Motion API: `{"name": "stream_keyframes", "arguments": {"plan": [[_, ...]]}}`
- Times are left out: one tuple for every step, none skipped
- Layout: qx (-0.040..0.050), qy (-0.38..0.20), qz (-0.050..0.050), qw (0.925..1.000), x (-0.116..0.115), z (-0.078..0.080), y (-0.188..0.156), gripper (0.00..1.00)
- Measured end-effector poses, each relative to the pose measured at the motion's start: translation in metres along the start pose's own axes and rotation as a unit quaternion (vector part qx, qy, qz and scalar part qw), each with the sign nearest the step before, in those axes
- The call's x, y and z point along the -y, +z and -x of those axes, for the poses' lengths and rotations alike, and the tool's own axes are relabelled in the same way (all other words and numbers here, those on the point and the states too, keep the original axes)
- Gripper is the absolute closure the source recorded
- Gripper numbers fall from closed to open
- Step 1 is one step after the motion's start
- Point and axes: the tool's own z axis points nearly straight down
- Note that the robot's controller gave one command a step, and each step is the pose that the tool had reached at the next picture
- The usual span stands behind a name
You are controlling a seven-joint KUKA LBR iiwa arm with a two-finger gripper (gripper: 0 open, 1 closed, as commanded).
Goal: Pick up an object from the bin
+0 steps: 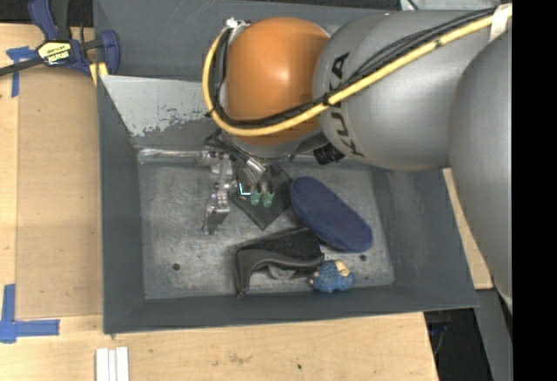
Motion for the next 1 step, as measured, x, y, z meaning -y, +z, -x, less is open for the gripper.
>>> {"name": "stream_keyframes", "arguments": {"plan": [[0.0032, 0.025, -0.002, 0.9997, 0.1299, -0.0445, -0.0221, 0.00]]}}
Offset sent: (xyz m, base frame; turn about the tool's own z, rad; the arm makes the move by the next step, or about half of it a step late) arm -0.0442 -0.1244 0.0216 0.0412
